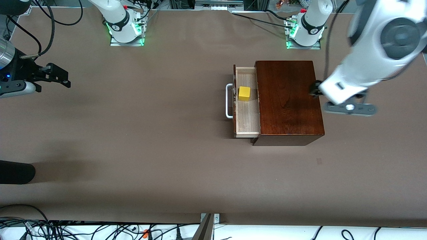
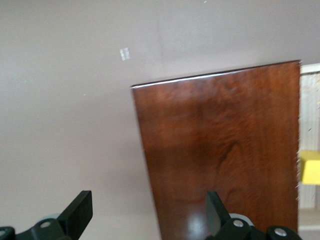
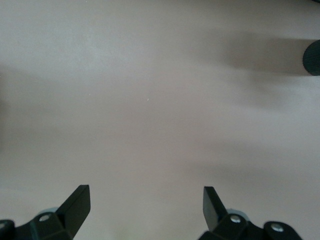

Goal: Open drawer, take yellow block, close drawer

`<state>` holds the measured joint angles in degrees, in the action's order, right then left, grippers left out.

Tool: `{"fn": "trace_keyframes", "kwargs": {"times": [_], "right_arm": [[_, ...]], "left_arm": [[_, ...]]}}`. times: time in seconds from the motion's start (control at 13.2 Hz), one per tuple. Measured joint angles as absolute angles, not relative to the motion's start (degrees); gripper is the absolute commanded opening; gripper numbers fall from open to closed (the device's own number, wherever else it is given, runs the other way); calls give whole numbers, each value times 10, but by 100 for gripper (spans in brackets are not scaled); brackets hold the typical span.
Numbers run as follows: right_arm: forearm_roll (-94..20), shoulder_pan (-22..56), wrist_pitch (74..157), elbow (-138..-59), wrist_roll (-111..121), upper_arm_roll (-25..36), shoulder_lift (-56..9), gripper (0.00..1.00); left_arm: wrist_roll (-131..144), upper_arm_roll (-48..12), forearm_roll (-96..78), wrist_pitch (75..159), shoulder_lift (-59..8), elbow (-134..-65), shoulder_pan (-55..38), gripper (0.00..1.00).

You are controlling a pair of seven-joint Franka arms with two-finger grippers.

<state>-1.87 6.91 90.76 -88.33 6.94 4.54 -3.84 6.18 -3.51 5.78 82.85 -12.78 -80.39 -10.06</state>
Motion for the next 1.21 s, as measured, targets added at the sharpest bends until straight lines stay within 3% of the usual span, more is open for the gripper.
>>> {"fn": "trace_keyframes", "kwargs": {"times": [0.3, 0.53, 0.76, 0.99, 1.21], "right_arm": [[-19, 70, 908, -883, 70, 43, -38, 100], [-42, 78, 903, -884, 71, 36, -46, 100], [-127, 87, 880, -883, 129, 29, -51, 100], [-152, 88, 848, -872, 197, -14, -48, 100], [-152, 92, 846, -858, 206, -98, -48, 100]], "left_arm": [[-33, -27, 2, 847, -108, -817, -30, 100], [-36, -24, 1, 923, -49, -901, -20, 100], [-2, -24, 1, 942, -12, -952, -17, 100], [5, -25, 1, 945, -8, -961, -16, 100], [6, -28, 1, 946, -8, -962, -17, 100]]}}
